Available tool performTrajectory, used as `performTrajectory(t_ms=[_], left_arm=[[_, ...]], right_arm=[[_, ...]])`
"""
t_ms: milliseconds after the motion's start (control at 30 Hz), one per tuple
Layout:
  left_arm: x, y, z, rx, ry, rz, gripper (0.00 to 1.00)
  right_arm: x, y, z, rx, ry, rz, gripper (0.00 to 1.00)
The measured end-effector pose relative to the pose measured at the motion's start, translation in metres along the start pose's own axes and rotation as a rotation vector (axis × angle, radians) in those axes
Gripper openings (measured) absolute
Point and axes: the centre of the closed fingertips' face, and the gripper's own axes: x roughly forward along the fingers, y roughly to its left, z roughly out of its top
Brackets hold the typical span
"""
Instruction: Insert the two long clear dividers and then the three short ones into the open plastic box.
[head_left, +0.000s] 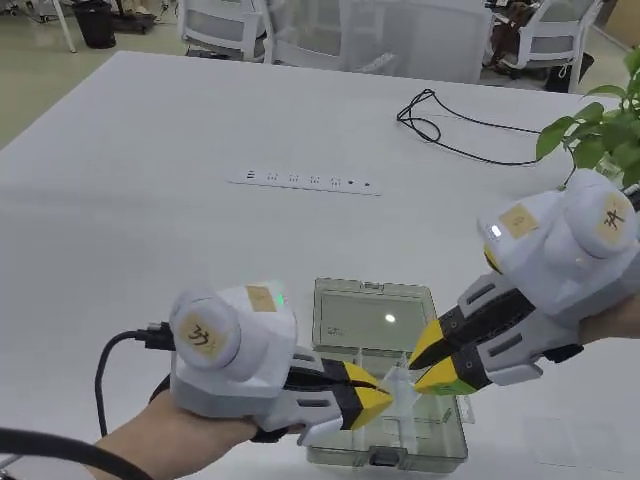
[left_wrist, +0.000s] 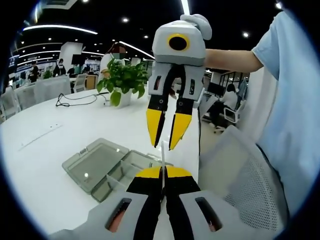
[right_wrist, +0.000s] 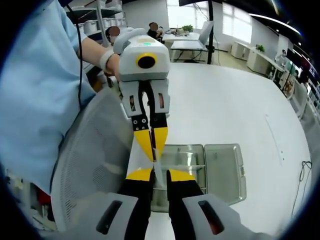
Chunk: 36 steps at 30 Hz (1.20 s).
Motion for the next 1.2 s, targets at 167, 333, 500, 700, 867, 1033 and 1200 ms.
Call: performTrajectory(t_ms=[167,333,500,700,867,1033,1200], left_arm=[[-0.002,-0.003,0.001,0.001,-0.017,-0.012,0.0],[-0.001,-0.005,-0.004,0.012,-0.006,-0.022,0.0],[-0.002,-0.007,-0.006,0.016,0.001,-0.03,0.0],[-0.002,-0.006,-0.006,0.021,0.006,-0.03,0.0],[-0.002,-0.004,-0.007,0.015,0.013,-0.015,0.0],[-0.006,0.003,-0.007,-0.016,0.007,0.023,0.09],[-0.011,0.011,-0.012,-0.019,0.013,0.073,0.27]], right_arm=[[0.002,0.004,-0.001,0.003,0.006,0.042,0.07],[0.006,0.01,-0.002,-0.023,0.023,0.069,0.03],[0.008,0.013,-0.003,-0.037,0.034,0.074,0.02],[0.008,0.013,-0.003,-0.029,0.038,0.074,0.02],[0.009,0.012,-0.002,-0.016,0.046,0.074,0.02],[0.009,0.006,-0.001,0.007,0.053,0.058,0.02],[0.01,0.001,0.002,0.011,0.057,0.053,0.02]])
